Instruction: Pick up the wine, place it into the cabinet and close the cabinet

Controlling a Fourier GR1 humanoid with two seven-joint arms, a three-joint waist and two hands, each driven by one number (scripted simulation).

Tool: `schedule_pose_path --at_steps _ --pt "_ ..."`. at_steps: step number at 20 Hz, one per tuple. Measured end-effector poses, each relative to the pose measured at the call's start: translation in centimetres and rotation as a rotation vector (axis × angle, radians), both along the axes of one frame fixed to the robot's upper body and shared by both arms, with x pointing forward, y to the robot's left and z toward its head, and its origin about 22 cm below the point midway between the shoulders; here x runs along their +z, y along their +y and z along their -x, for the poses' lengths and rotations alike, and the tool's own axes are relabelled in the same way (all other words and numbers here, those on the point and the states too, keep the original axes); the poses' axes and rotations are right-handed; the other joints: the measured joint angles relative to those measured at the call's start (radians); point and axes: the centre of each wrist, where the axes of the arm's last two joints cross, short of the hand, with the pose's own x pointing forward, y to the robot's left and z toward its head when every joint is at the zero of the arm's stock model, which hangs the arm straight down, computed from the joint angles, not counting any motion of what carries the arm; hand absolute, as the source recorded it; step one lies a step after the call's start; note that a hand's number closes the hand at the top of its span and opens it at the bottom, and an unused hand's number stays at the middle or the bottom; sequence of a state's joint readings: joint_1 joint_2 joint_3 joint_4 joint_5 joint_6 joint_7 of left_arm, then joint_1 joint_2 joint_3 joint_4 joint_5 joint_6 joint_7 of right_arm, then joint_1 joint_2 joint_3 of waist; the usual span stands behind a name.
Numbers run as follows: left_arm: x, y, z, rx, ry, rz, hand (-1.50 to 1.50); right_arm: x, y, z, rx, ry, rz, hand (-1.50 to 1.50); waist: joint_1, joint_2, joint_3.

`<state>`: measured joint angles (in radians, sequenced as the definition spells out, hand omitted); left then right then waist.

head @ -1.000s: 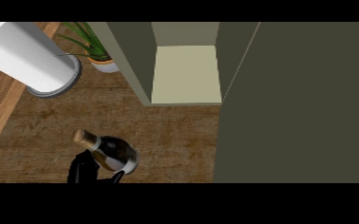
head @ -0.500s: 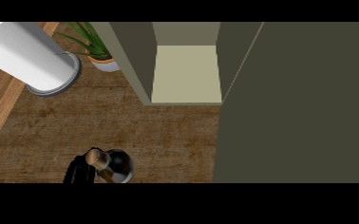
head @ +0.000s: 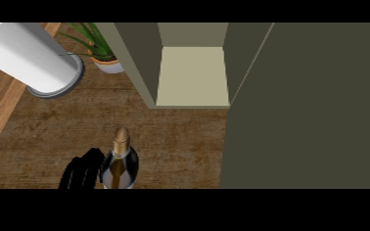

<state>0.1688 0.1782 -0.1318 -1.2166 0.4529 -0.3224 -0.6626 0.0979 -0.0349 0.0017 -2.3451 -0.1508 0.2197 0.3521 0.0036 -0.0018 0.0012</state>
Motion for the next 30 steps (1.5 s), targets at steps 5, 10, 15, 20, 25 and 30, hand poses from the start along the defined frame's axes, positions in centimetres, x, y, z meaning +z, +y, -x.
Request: schedule_pose_path --at_steps 5,10,15,20,25,30 --pt "4.1 -2.0 -1.2 -0.018 -0.026 0.012 1.5 0.1 -0.2 0.2 0.003 0.005 -0.003 -1.5 -0.001 0.0 0.0" --pt "7.9 -3.7 -2.6 -0.022 -0.061 0.013 1.5 0.0 -0.5 -0.1 0.006 0.007 -0.001 -1.5 -0.002 0.001 -0.001" --pt "10.8 -5.5 -4.2 -0.008 -0.085 0.016 1.5 -0.4 0.0 -0.4 0.007 0.013 -0.001 -1.5 -0.003 0.001 -0.001" --pt "13.3 -8.4 -6.5 -0.025 -0.071 0.024 1.5 0.1 0.0 0.1 0.001 0.016 -0.002 -1.5 -0.007 0.001 -0.001" --pt "14.7 -10.4 -9.1 -0.016 -0.09 -0.01 1.5 0.2 0.3 -0.2 0.001 0.012 -0.005 -1.5 -0.007 0.002 -0.001" --pt "15.5 -12.7 -11.1 0.007 -0.108 -0.068 1.5 0.0 0.0 0.2 0.006 0.016 -0.002 -1.5 -0.01 0.002 -0.001"
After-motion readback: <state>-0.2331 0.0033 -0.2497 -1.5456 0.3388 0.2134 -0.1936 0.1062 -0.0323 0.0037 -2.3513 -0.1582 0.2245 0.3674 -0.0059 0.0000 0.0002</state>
